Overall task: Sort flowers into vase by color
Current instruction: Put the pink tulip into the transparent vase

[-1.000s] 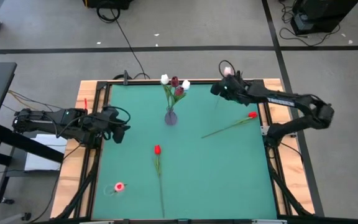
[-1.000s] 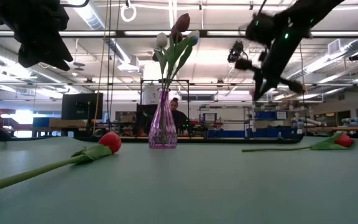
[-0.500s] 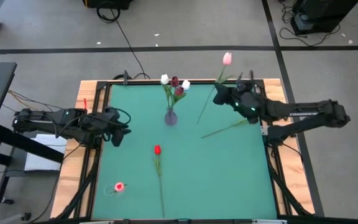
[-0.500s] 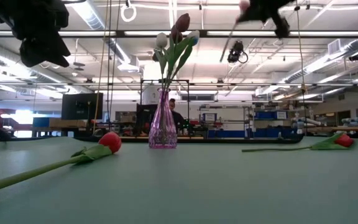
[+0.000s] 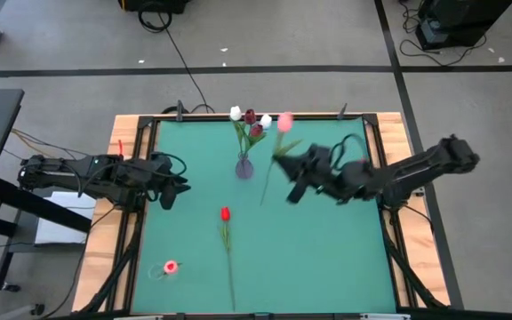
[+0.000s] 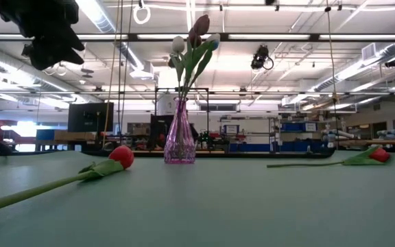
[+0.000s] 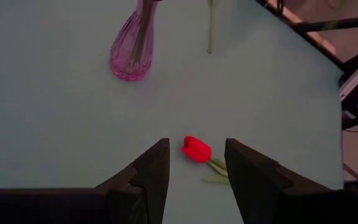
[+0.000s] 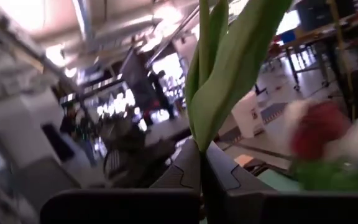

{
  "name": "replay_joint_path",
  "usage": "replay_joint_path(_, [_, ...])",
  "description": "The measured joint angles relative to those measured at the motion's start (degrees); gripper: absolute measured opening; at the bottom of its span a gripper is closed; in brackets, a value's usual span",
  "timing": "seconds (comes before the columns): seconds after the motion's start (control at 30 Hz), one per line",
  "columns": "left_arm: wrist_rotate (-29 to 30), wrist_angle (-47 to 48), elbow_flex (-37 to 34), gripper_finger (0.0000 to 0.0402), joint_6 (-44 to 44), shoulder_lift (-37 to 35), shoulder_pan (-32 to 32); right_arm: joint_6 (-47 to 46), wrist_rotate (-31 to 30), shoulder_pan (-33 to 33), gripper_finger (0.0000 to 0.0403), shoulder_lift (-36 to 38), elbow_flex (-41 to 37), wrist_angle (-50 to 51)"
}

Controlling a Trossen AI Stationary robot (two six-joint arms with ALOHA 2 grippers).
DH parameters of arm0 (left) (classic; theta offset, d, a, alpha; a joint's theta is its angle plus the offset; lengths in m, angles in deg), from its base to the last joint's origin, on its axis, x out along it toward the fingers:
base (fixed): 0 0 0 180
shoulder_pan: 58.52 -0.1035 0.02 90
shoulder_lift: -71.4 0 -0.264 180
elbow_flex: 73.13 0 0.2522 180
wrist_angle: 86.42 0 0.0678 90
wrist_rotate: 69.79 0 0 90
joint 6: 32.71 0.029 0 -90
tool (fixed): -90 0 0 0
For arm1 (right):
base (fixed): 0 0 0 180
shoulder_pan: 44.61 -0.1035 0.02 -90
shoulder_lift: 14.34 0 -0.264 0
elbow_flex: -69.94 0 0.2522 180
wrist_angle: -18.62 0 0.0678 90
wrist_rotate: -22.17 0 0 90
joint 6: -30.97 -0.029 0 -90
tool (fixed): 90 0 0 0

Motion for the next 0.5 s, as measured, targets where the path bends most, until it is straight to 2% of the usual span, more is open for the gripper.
replay_joint_path(0.1, [-1.80, -0.93, 0.00, 0.0160, -0.07, 0.00, 0.00, 4.06, 1.02, -1.71, 0.0004, -7.00, 5.64, -0.03])
replay_joint_path(0.33, [-9.01, -0.95, 0.00, 0.0160, 0.35, -0.06, 1.08, 16.67, 9.26, -2.87, 0.0005, -23.92, 23.92, -0.04])
replay_joint_path(0.5, [-8.41, 8.37, 0.02, 0.0160, -9.87, -0.44, 1.44, 18.49, 16.33, -1.41, 0.0003, -33.62, 36.52, -0.40])
